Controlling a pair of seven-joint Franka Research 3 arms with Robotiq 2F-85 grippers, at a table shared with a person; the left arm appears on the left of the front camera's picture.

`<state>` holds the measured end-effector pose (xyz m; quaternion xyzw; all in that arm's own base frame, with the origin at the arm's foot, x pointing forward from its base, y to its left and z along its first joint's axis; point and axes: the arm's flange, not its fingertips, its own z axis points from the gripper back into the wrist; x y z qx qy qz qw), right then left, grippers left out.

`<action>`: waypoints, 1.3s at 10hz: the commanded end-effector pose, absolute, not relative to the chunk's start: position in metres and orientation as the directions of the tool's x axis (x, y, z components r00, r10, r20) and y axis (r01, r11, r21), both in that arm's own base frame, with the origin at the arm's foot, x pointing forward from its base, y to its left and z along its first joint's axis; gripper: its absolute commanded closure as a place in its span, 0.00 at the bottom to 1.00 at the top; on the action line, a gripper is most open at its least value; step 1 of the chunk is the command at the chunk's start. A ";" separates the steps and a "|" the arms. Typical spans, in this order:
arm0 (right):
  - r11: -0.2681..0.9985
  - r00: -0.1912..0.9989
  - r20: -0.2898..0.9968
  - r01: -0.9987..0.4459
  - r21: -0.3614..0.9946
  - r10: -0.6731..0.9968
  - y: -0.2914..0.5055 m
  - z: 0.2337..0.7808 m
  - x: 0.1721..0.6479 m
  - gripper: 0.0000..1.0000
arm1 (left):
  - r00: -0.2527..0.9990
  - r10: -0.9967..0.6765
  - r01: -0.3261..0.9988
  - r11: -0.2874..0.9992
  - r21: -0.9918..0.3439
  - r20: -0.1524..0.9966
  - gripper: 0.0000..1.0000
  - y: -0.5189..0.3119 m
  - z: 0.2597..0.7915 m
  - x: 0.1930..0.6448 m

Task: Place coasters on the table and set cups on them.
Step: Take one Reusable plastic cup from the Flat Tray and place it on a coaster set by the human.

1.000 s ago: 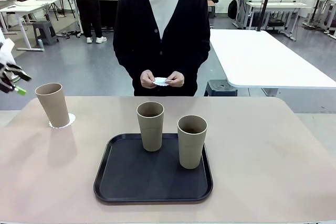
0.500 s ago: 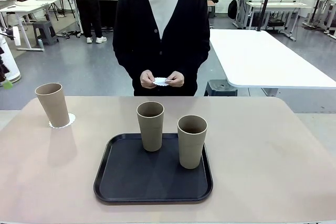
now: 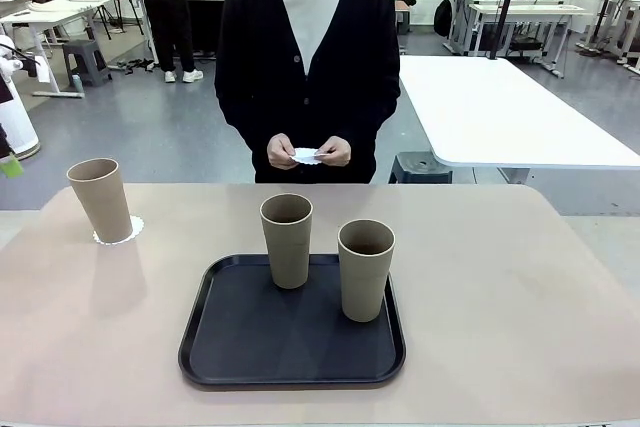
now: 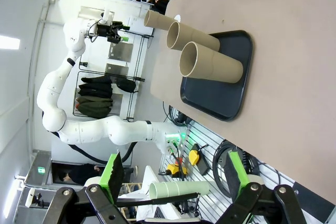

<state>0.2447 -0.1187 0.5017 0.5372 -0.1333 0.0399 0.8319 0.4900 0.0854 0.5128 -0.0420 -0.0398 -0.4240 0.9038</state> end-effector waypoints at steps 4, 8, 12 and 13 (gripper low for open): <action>0.409 0.960 0.269 -0.215 0.887 -0.079 -0.119 0.502 0.245 0.00 | 0.641 -0.761 0.767 0.639 -0.051 0.102 0.00 0.088 0.512 0.491; 0.409 0.960 0.269 -0.215 0.887 -0.079 -0.119 0.502 0.245 0.00 | 0.825 -0.538 0.548 0.836 -0.013 0.172 0.00 0.095 0.519 0.473; 0.409 0.960 0.269 -0.215 0.887 -0.079 -0.119 0.502 0.245 0.00 | 0.961 -0.214 0.232 0.969 -0.088 0.176 0.00 0.091 0.524 0.410; 0.409 0.960 0.269 -0.215 0.887 -0.079 -0.119 0.502 0.245 0.00 | 0.960 -0.219 0.243 0.962 -0.127 0.176 0.00 0.087 0.522 0.398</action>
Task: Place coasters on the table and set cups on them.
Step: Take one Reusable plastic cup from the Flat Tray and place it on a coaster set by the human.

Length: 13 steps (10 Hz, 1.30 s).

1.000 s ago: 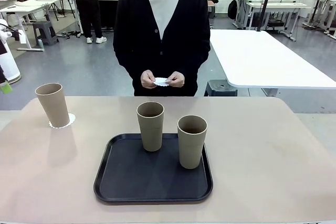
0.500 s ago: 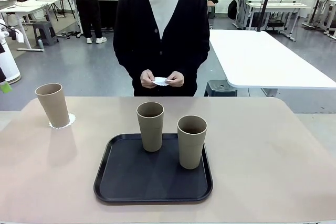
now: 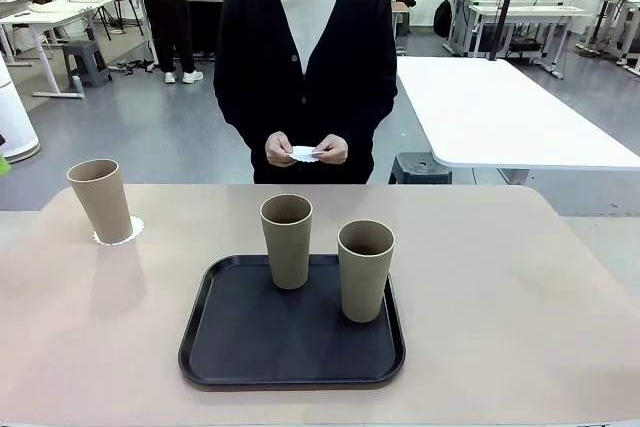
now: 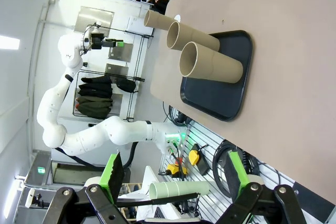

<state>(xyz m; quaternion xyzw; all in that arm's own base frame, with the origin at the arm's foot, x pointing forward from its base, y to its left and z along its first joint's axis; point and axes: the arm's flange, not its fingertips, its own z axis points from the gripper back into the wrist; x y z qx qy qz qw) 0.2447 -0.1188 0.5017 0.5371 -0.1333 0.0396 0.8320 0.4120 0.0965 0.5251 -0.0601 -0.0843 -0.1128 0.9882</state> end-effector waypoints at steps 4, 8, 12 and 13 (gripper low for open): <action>0.409 0.960 0.269 -0.215 0.887 -0.079 -0.119 0.502 0.245 0.00 | 0.913 -0.107 0.316 0.796 -0.517 0.394 0.00 0.139 0.506 0.386; 0.409 0.960 0.269 -0.215 0.887 -0.079 -0.119 0.502 0.245 0.00 | 0.896 0.114 0.362 0.375 -0.854 0.429 0.00 0.250 0.474 0.391; 0.409 0.960 0.269 -0.215 0.887 -0.079 -0.119 0.502 0.245 0.00 | 0.979 0.105 0.136 0.288 -0.948 0.172 0.00 0.301 0.449 0.415; 0.409 0.960 0.269 -0.215 0.887 -0.079 -0.119 0.502 0.245 0.00 | 0.984 0.099 0.114 0.286 -0.951 0.148 0.00 0.307 0.445 0.418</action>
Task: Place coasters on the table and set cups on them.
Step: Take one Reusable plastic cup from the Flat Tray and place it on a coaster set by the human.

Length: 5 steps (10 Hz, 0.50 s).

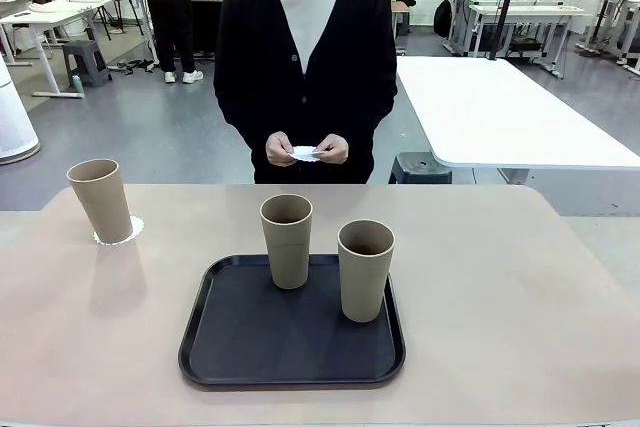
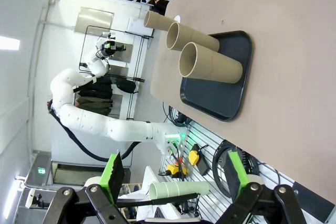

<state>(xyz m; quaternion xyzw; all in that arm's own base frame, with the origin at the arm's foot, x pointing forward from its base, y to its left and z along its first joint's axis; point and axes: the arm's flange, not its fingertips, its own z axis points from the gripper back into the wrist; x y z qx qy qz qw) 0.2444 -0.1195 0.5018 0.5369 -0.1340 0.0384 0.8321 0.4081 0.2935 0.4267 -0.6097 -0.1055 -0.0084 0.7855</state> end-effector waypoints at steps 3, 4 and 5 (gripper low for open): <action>0.409 0.960 0.269 -0.215 0.887 -0.079 -0.119 0.502 0.245 0.00 | 0.984 0.088 0.127 0.275 -0.953 0.156 0.00 0.308 0.438 0.418; 0.409 0.960 0.269 -0.215 0.887 -0.079 -0.119 0.502 0.245 0.00 | 0.980 0.095 0.144 0.285 -0.948 0.177 0.00 0.306 0.438 0.415; 0.409 0.960 0.269 -0.215 0.887 -0.079 -0.119 0.502 0.245 0.00 | 0.977 0.092 0.156 0.300 -0.941 0.191 0.00 0.304 0.438 0.413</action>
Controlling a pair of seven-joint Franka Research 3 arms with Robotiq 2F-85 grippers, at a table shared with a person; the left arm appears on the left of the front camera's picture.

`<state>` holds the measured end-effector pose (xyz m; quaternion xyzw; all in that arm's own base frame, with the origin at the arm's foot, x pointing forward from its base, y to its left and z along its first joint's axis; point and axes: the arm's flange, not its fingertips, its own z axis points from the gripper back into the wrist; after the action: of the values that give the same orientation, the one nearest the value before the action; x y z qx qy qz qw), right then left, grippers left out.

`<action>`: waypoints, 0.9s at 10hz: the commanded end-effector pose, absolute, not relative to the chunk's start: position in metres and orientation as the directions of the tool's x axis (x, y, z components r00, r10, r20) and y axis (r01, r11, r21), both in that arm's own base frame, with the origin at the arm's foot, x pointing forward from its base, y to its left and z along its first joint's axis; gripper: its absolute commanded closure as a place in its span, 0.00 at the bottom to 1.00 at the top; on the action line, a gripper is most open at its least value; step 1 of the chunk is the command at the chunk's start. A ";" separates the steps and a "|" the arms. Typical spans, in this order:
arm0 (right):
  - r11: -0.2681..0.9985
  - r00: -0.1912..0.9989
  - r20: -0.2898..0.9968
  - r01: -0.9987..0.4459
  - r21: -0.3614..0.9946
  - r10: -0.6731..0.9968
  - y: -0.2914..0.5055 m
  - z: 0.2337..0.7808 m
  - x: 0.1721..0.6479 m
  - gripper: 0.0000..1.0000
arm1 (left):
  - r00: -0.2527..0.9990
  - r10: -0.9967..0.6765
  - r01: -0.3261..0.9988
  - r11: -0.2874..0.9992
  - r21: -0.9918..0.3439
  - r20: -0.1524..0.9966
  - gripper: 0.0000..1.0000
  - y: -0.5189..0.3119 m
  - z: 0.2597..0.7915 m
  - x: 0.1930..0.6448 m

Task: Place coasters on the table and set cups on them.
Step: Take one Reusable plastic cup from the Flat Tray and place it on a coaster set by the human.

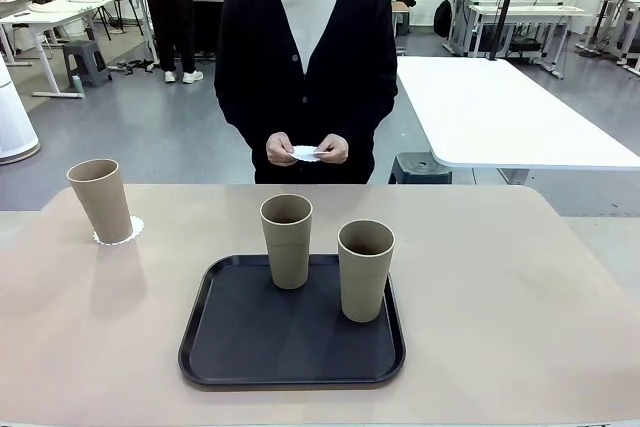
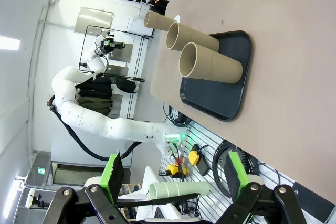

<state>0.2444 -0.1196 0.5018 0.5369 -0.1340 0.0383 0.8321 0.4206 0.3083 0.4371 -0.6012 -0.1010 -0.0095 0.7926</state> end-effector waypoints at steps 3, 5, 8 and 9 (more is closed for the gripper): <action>0.409 0.960 0.269 -0.215 0.887 -0.079 -0.119 0.502 0.245 0.00 | 0.973 0.065 0.183 0.358 -0.916 0.219 0.00 0.302 0.439 0.408; 0.409 0.960 0.269 -0.215 0.887 -0.079 -0.119 0.502 0.245 0.00 | 0.978 0.082 0.159 0.313 -0.936 0.194 0.00 0.308 0.440 0.416; 0.409 0.960 0.269 -0.215 0.887 -0.079 -0.119 0.502 0.245 0.00 | 0.978 0.082 0.159 0.313 -0.936 0.194 0.00 0.308 0.440 0.416; 0.409 0.960 0.269 -0.215 0.887 -0.079 -0.119 0.502 0.245 0.00 | 0.978 0.082 0.159 0.313 -0.936 0.194 0.00 0.308 0.440 0.416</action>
<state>0.2444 -0.1196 0.5018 0.5369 -0.1340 0.0383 0.8321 0.4164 0.3087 0.4363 -0.5785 -0.1023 -0.0296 0.8087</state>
